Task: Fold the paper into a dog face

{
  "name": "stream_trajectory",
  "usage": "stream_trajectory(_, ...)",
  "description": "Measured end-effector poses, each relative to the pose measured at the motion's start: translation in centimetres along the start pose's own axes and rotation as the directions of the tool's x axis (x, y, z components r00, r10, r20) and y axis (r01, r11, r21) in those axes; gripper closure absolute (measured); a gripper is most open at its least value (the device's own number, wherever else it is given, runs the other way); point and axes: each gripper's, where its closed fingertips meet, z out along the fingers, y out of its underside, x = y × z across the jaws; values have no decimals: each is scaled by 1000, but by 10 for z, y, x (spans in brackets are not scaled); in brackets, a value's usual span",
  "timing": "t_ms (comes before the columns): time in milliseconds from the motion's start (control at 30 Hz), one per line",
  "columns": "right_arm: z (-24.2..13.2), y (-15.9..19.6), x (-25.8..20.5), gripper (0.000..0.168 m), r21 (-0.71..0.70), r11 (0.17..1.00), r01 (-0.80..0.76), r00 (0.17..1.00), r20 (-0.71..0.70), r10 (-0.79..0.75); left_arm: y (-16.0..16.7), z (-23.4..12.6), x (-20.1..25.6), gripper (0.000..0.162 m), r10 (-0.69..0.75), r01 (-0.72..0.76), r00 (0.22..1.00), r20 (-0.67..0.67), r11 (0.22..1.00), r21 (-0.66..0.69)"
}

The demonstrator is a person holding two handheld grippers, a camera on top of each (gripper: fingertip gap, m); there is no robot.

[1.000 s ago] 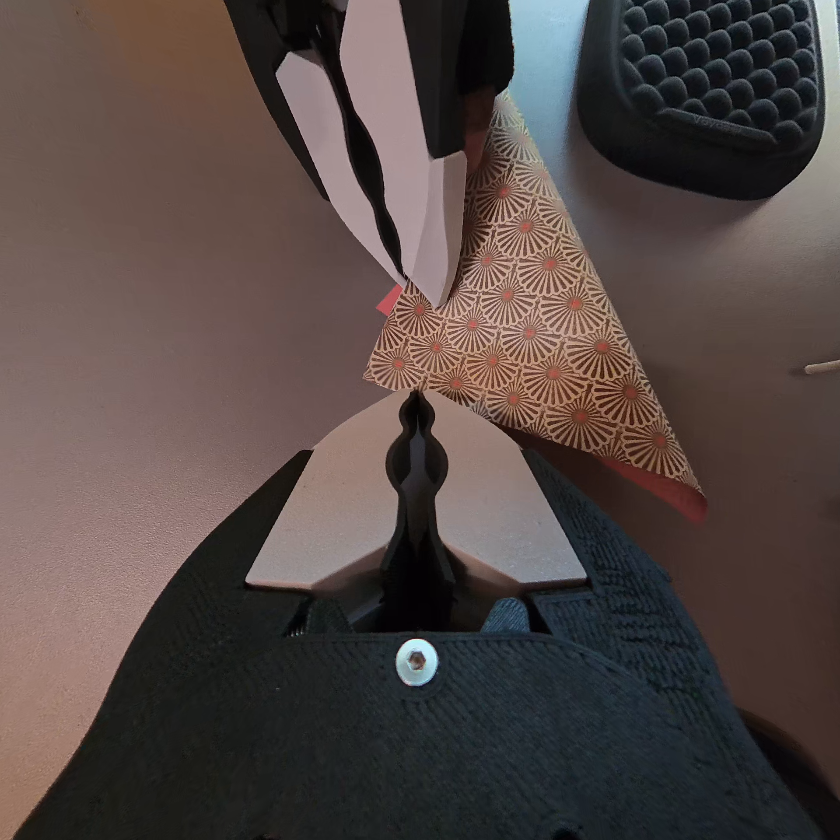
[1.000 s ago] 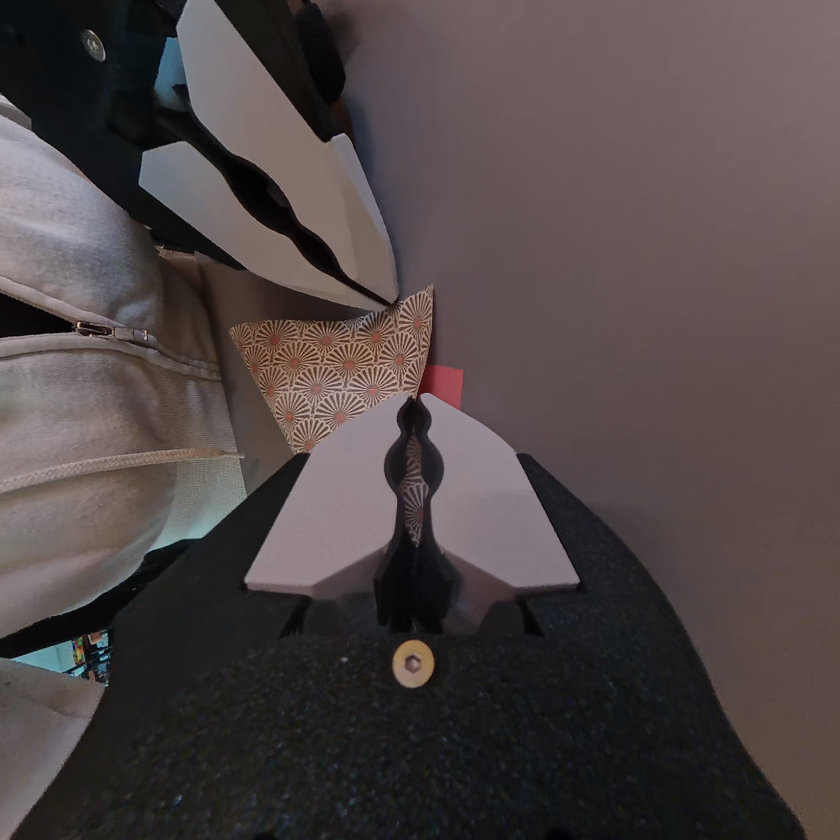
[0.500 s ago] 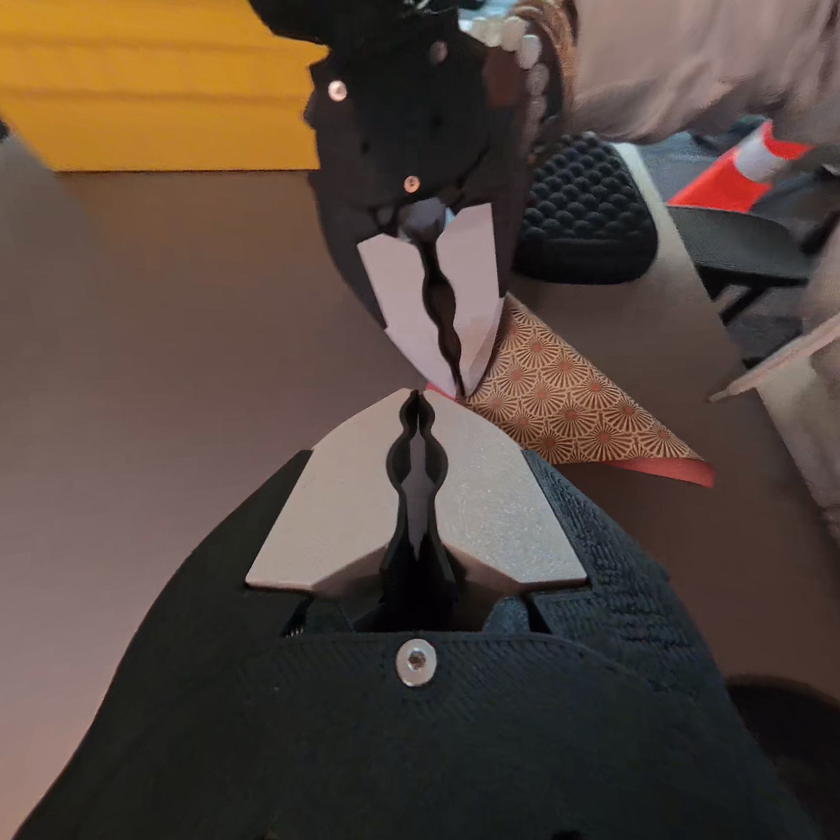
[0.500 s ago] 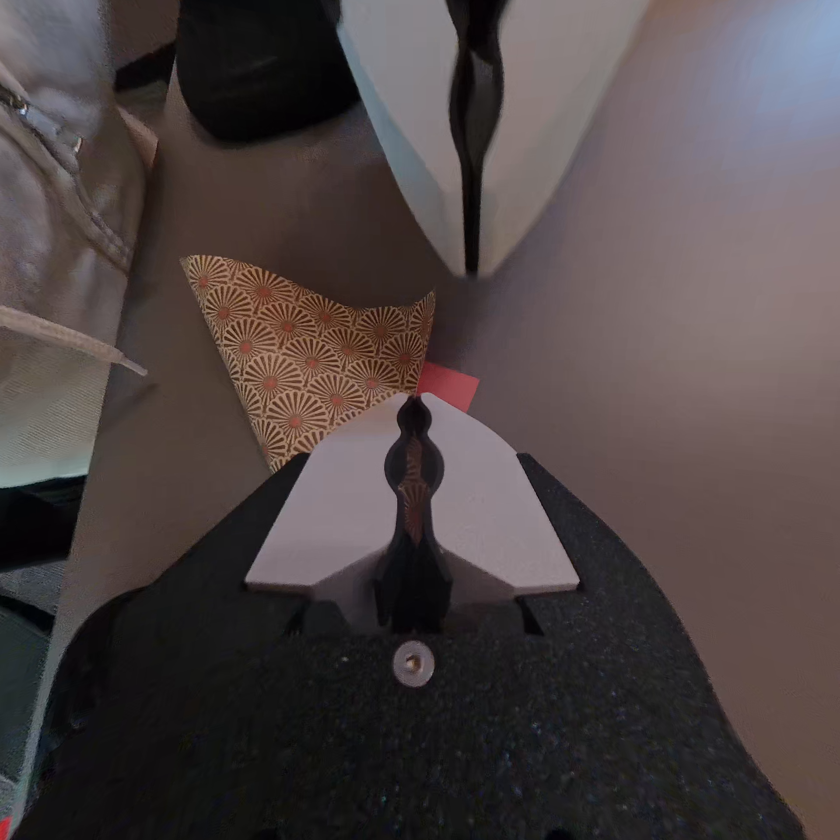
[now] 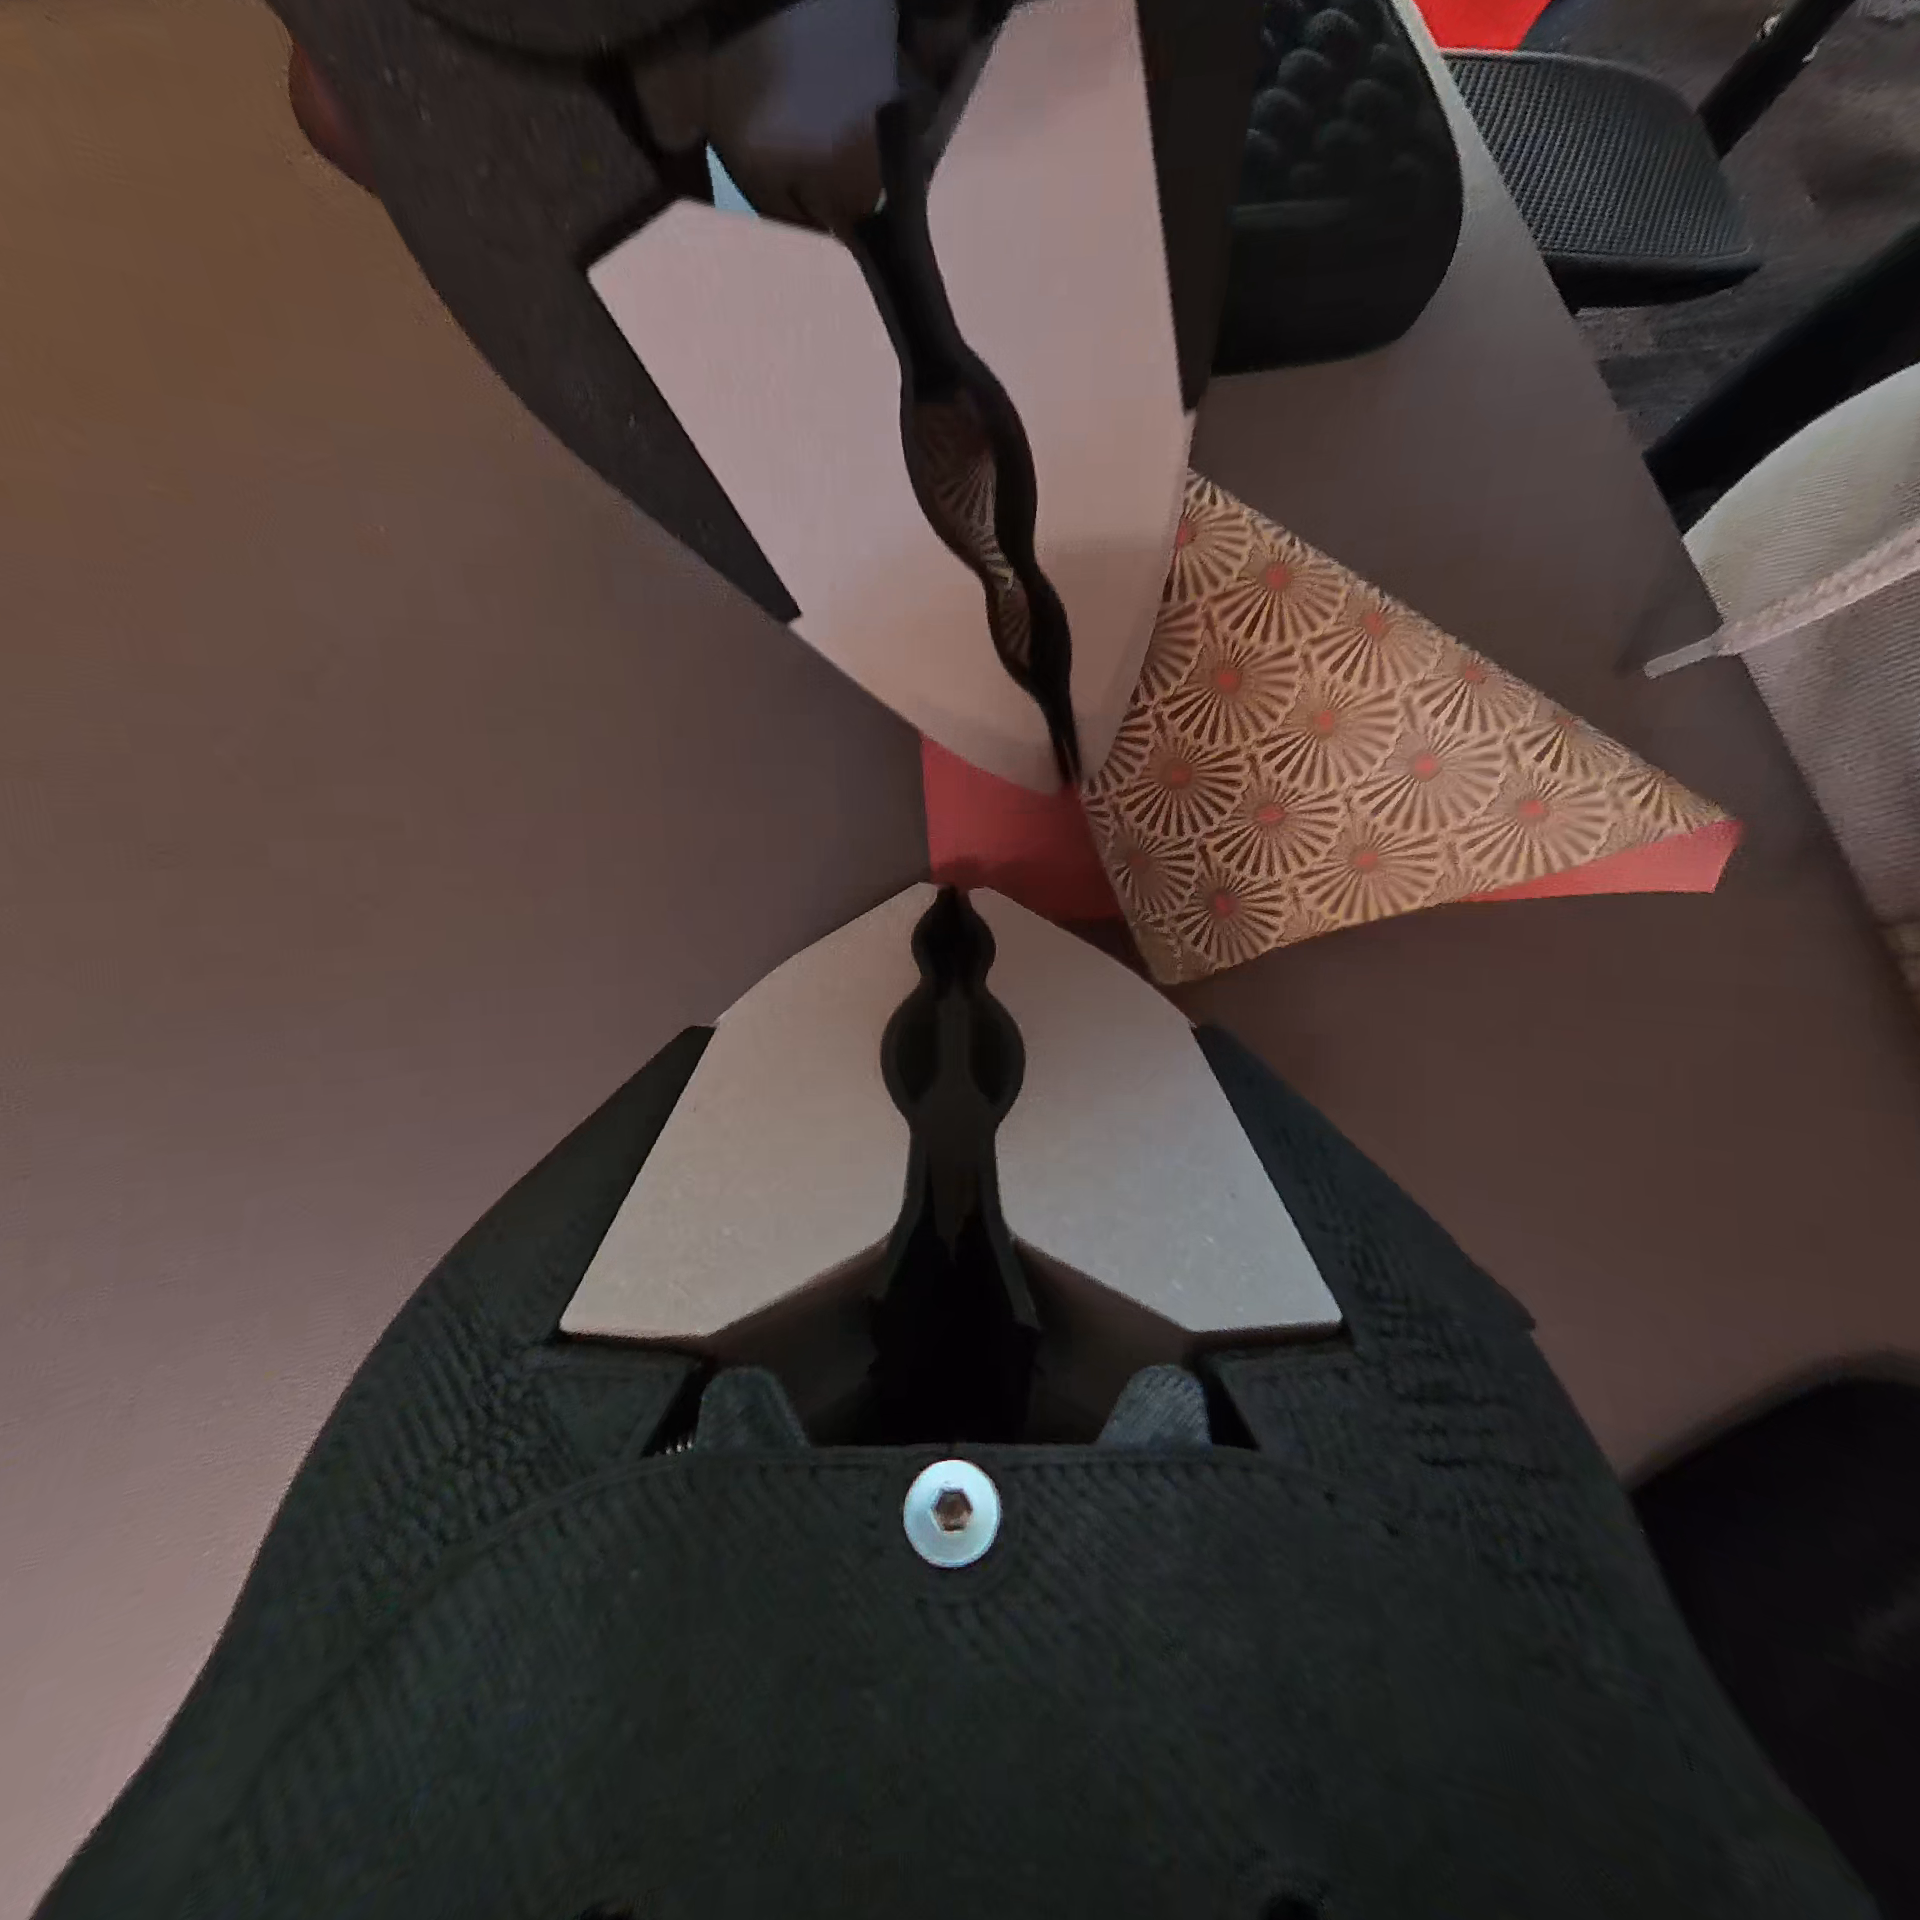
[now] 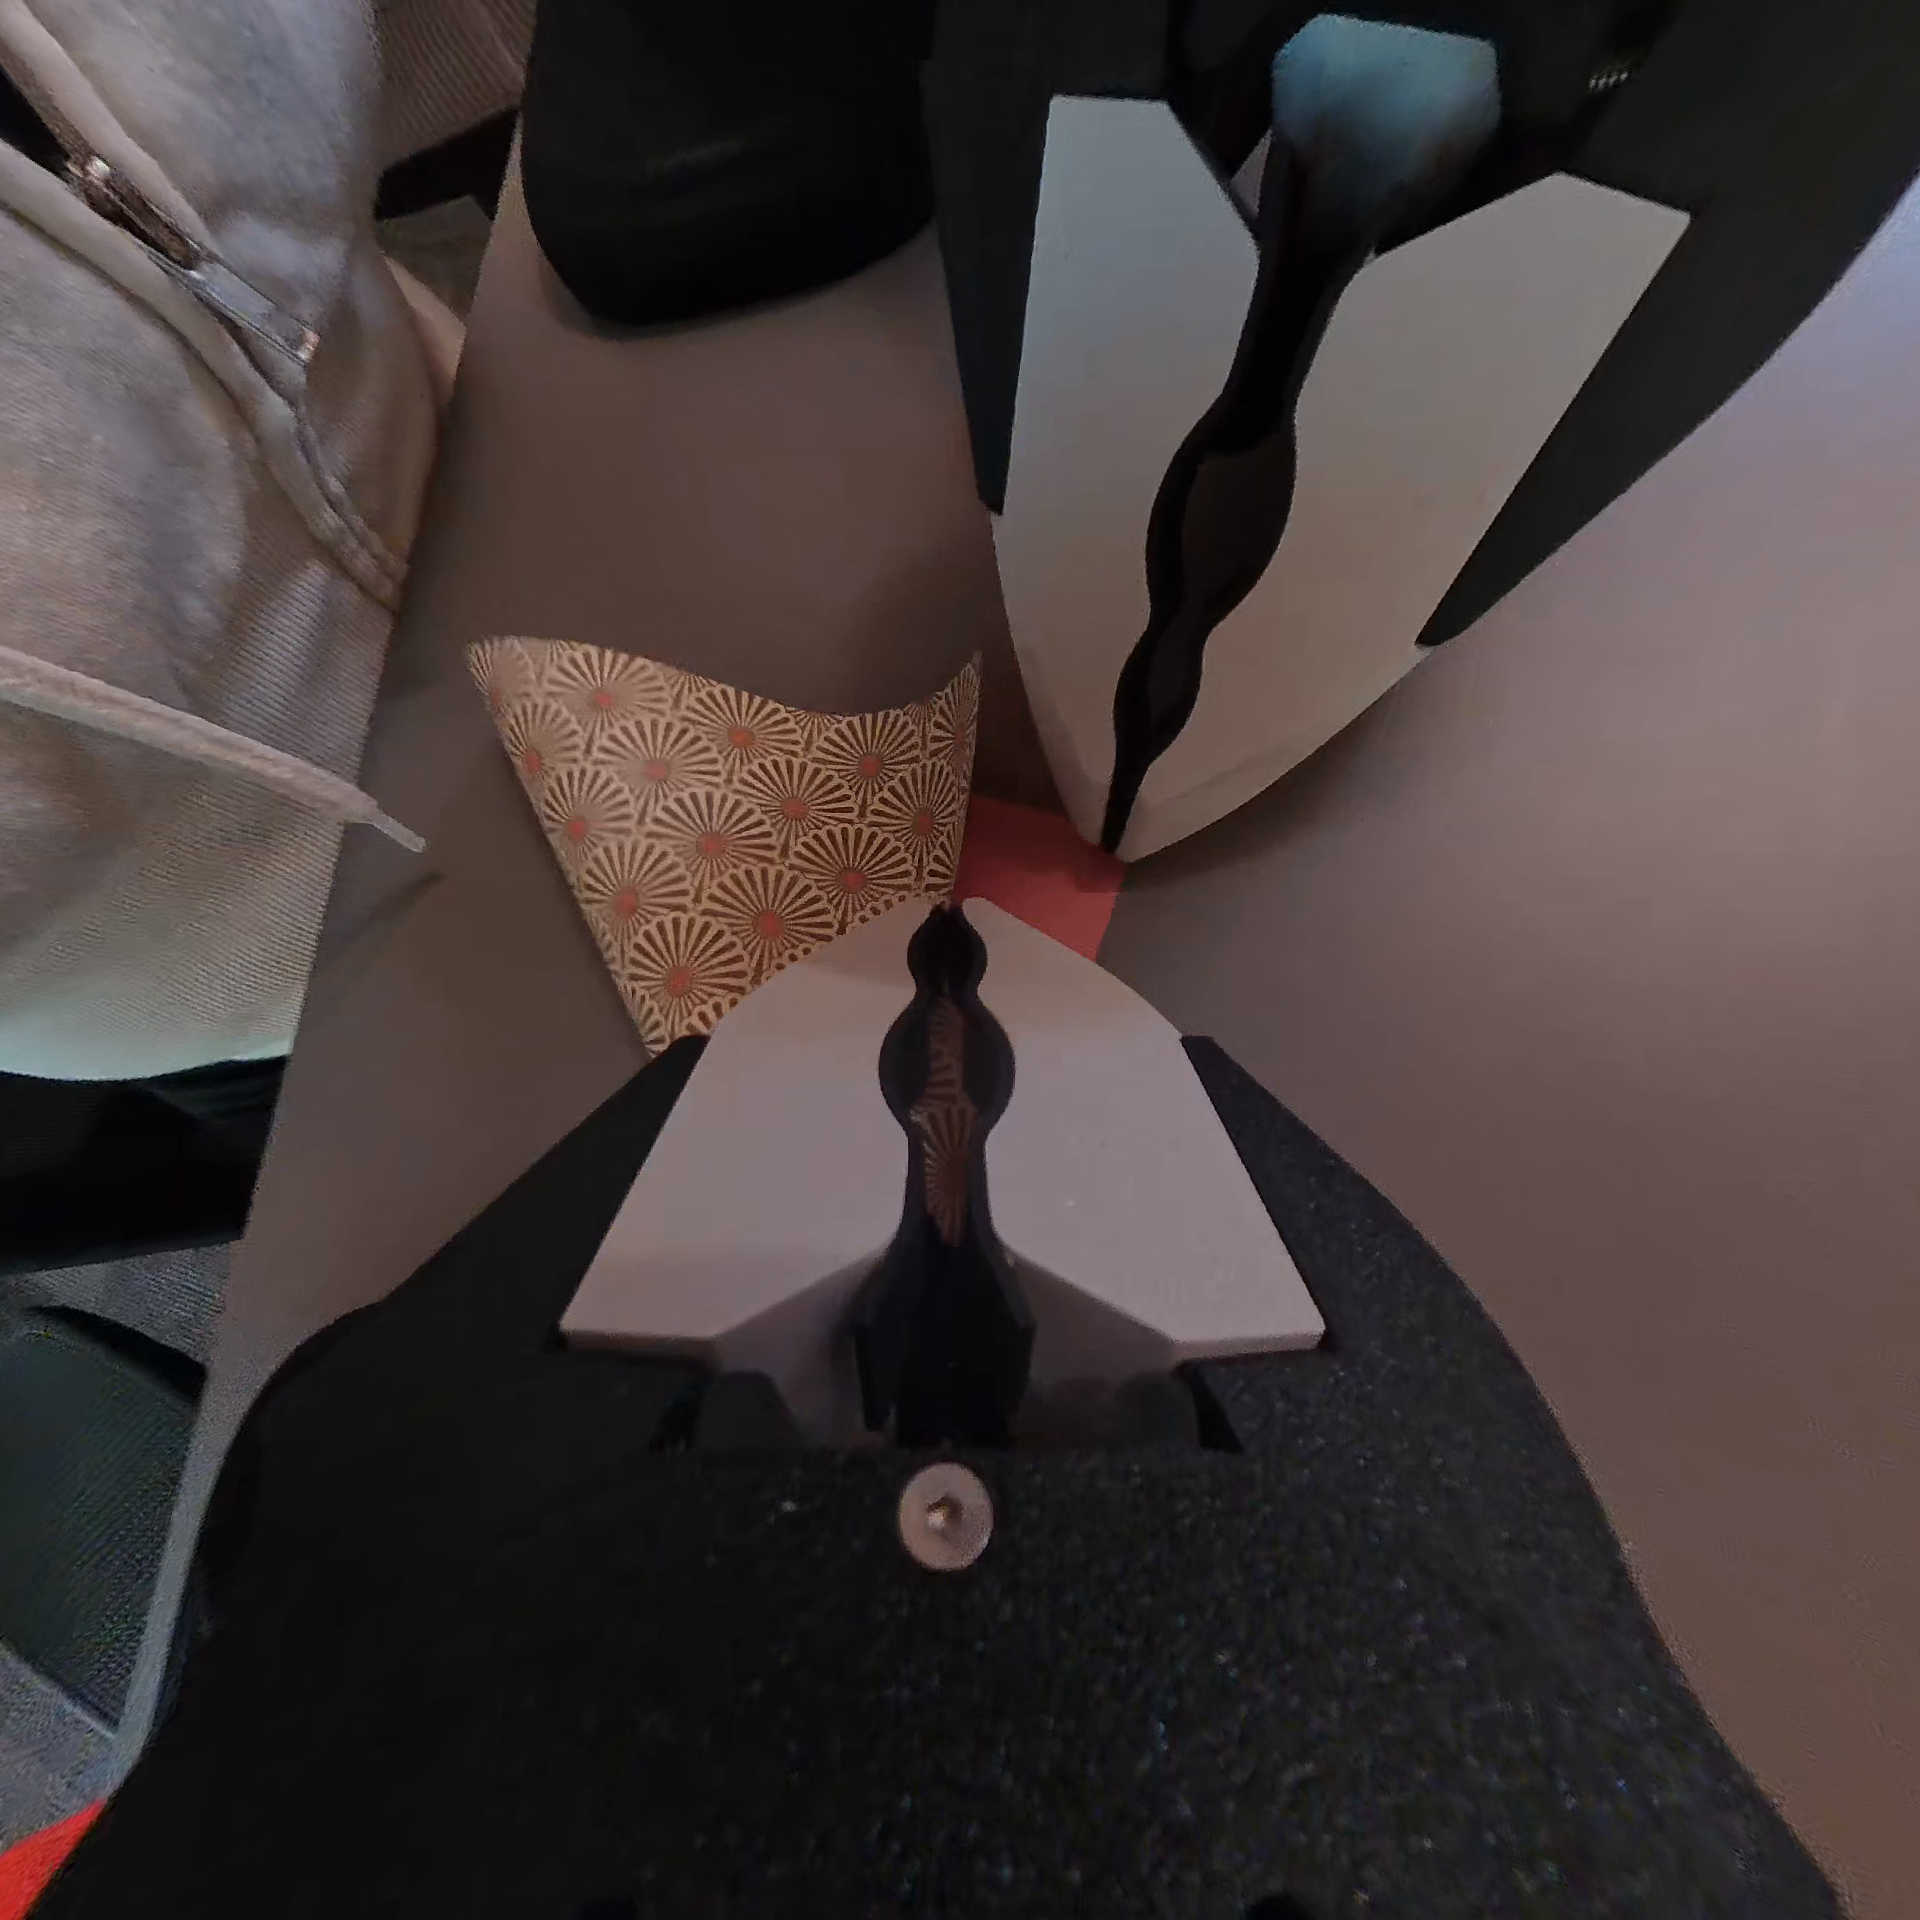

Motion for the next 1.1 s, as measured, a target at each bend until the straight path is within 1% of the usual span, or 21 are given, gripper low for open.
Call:
stream_trajectory(67,-5,0,-2,168,11,998,-60,998,-2,60,0,0,0,161,5,-5,1000,12,1000,0)
stream_trajectory(133,-8,6,0,168,-9,976,-217,976,0,217,0,0,0,161,-8,8,1000,19,1000,2)
stream_trajectory(200,-8,14,-1,168,-23,916,-401,915,32,401,2,-2,1,161,-28,28,999,15,1000,3)
stream_trajectory(233,-6,17,-1,168,-30,883,-469,881,52,470,3,-2,2,161,-39,39,999,13,999,5)
stream_trajectory(267,-6,16,-1,168,-12,865,-502,862,77,501,3,-3,2,161,-45,45,999,14,999,6)
stream_trajectory(467,-4,14,-1,168,-24,823,-567,818,103,566,4,-4,4,162,-75,75,997,3,997,13)
stream_trajectory(600,-5,13,4,168,8,808,-590,805,86,587,4,-4,4,162,-94,94,996,-5,995,15)
stream_trajectory(833,-5,12,5,168,32,809,-586,809,73,583,4,-4,4,161,-112,112,994,-19,994,16)
stream_trajectory(1100,-6,15,4,168,-9,813,-582,813,34,582,4,-4,4,161,-106,107,994,-15,994,16)
